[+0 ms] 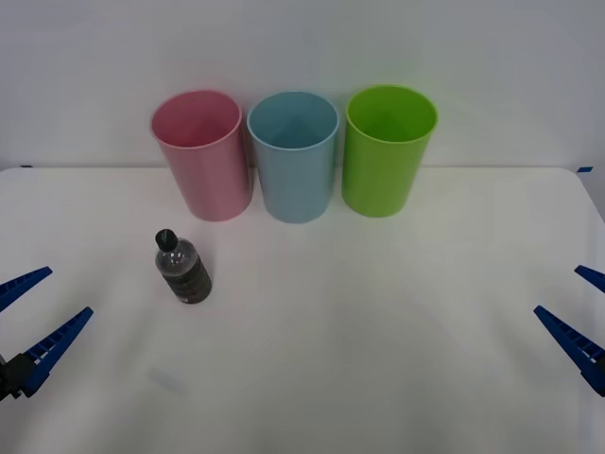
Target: Grasp the object on the table and drop it into the matching bin: aluminum can to the light blue bin, PET bottle to the pink bin.
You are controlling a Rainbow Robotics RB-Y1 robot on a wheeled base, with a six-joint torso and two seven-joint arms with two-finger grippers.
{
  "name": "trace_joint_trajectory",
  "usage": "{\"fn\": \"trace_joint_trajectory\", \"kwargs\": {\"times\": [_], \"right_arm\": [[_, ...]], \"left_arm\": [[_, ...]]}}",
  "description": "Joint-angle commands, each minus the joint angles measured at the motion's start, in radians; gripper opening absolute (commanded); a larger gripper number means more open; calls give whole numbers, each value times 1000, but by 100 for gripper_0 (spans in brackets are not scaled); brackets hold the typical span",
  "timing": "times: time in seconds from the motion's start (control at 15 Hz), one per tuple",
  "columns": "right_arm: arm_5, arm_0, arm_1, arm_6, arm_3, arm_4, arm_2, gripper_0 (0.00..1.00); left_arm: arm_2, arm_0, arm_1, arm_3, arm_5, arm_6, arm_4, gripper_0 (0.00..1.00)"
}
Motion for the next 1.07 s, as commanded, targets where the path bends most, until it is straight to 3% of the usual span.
{"fn": "trace_joint_trajectory", "kwargs": {"times": [0.07, 0.2, 0.73, 1.07], "right_arm": [[0, 0, 0, 0, 0, 0, 0, 100], [0, 0, 0, 0, 0, 0, 0, 100], [0, 0, 0, 0, 0, 0, 0, 100], [0, 0, 0, 0, 0, 0, 0, 100]], "left_arm": [[0, 0, 0, 0, 0, 0, 0, 100], [-2, 8, -33, 35, 2, -5, 1, 100], [-17, 90, -4, 37, 22, -80, 12, 100], [-63, 168, -4, 49, 134, -173, 15, 100]]}}
